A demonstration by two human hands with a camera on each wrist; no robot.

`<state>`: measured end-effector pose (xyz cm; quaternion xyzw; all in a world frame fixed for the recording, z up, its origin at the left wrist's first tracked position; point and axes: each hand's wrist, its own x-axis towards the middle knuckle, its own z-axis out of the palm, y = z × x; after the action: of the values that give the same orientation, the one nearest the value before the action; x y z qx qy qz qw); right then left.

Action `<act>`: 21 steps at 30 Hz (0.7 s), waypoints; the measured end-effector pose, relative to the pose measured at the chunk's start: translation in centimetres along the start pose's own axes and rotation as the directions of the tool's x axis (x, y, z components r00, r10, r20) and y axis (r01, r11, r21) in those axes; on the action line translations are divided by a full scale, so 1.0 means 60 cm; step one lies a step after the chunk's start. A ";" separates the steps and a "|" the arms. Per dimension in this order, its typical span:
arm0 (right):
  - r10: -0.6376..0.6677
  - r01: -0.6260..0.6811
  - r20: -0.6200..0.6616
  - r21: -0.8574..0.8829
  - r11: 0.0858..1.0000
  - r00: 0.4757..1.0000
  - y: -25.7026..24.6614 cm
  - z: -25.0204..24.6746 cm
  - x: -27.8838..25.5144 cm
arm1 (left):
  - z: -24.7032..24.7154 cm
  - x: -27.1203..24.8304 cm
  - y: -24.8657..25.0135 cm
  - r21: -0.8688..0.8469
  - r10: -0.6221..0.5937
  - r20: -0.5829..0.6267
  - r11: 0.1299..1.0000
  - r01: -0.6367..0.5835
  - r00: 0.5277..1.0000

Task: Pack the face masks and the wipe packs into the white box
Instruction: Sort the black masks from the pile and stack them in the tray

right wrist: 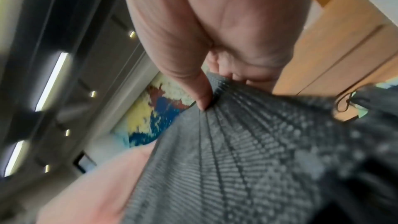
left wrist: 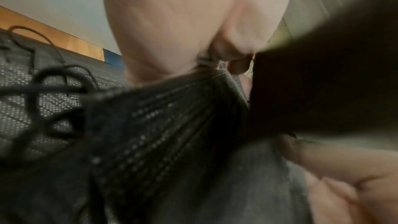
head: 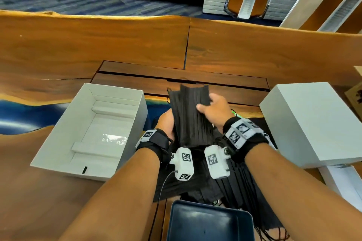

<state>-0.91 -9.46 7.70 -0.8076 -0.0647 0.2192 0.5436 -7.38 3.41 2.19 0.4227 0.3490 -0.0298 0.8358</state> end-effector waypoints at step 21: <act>0.266 -0.361 0.257 0.465 0.808 0.929 0.051 -0.008 -0.029 | 0.024 0.006 -0.001 0.077 -0.044 0.176 0.997 0.031 0.983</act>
<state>-2.67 -11.71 5.58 -0.6134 0.0809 0.3871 0.6836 -6.34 2.40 2.52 0.4425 0.2797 -0.0962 0.8466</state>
